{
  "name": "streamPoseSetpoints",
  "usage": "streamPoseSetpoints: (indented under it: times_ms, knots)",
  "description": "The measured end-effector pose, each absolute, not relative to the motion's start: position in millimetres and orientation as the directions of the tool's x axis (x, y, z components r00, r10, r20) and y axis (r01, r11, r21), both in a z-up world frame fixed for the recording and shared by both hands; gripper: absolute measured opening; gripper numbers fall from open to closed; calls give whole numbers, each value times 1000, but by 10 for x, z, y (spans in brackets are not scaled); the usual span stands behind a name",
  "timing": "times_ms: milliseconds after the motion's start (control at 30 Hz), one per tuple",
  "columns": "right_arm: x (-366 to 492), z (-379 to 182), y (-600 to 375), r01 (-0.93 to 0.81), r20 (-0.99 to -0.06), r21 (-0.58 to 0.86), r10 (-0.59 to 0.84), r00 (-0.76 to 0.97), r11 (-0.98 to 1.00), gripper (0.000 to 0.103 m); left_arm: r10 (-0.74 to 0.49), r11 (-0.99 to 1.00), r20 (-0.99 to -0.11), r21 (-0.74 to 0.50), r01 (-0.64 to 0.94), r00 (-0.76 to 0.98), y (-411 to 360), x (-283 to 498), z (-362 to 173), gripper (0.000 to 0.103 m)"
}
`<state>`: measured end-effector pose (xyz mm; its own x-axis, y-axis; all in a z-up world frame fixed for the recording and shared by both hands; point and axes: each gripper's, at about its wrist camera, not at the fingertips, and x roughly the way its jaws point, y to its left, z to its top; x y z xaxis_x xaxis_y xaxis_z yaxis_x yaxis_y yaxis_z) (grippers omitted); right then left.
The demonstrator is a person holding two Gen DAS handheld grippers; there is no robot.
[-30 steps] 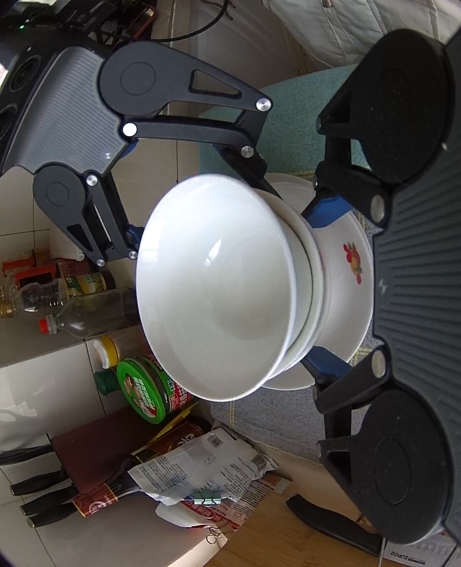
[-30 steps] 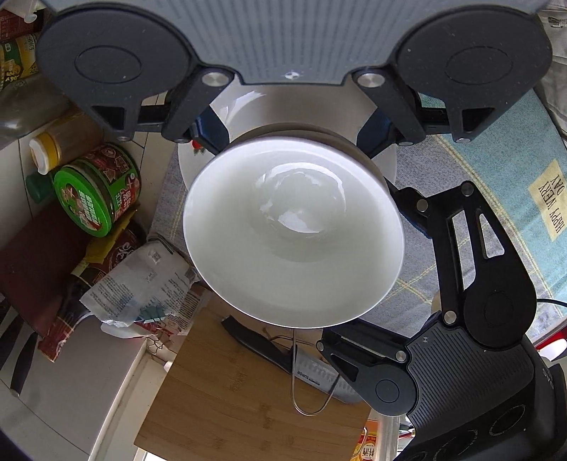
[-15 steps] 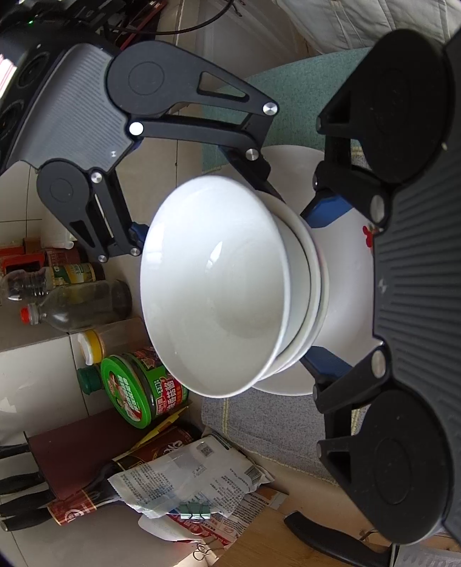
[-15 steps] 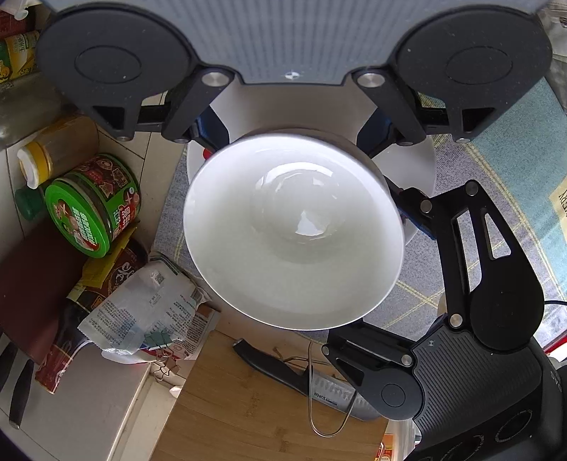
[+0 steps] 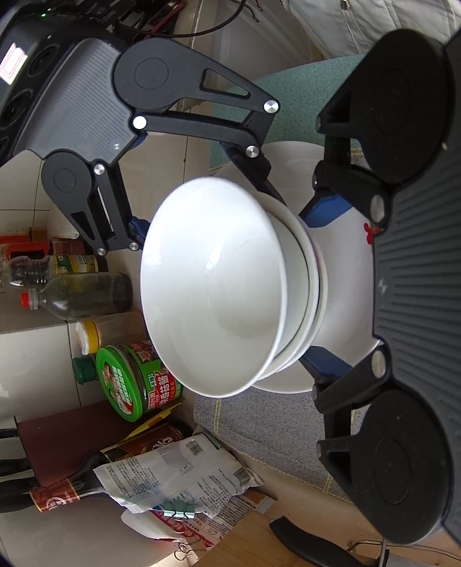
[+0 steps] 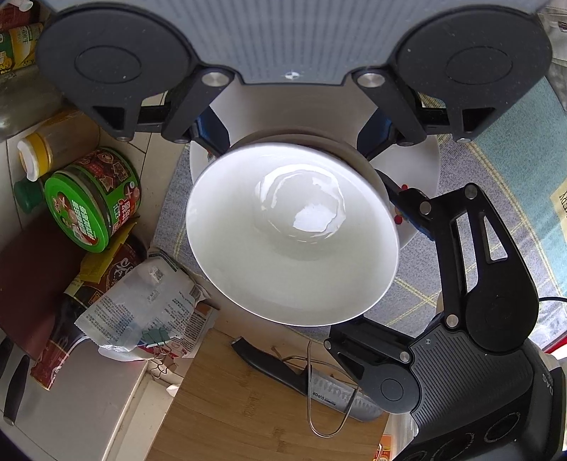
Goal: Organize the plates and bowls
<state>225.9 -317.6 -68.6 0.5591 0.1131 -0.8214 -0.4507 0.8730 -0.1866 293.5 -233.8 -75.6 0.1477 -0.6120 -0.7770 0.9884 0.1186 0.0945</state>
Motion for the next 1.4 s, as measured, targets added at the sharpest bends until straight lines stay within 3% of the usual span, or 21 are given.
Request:
streamPoseSetpoints:
  times_ms: [100,167,467,833,1000,1133,1233,1400]
  knots:
    - [2247,-678,-3169,-446,-815,-181,120,566,877,91,-621,123,-768,102,987,156,-2324,2921,-759,79]
    - [2222,-651,-3162,-438,-799,-182,127,588,880,103,-650,142,-734,134,981,195,-2276,2886,-725,95]
    - [2123,-620,-3173,-381,-785,-177,104,610,907,103,-684,352,-653,95,931,326,-1945,2742,-603,102]
    - [1836,-613,-2977,-74,-778,-127,-52,626,989,103,-604,657,-567,44,752,561,-1520,2272,-488,102]
    - [1573,-556,-2721,170,-791,-112,-191,581,979,103,-524,769,-624,-54,637,580,-1303,2123,-408,102]
    - [1315,-452,-2497,314,-785,-74,-249,567,947,103,-482,799,-640,-40,600,598,-1154,1946,-294,102]
    - [1144,-354,-2338,358,-777,-33,-249,579,933,103,-446,808,-667,-12,590,597,-1096,1841,-225,102]
    - [937,-200,-2103,383,-745,-34,-279,607,923,103,-479,803,-663,-69,591,575,-956,1702,-106,102]
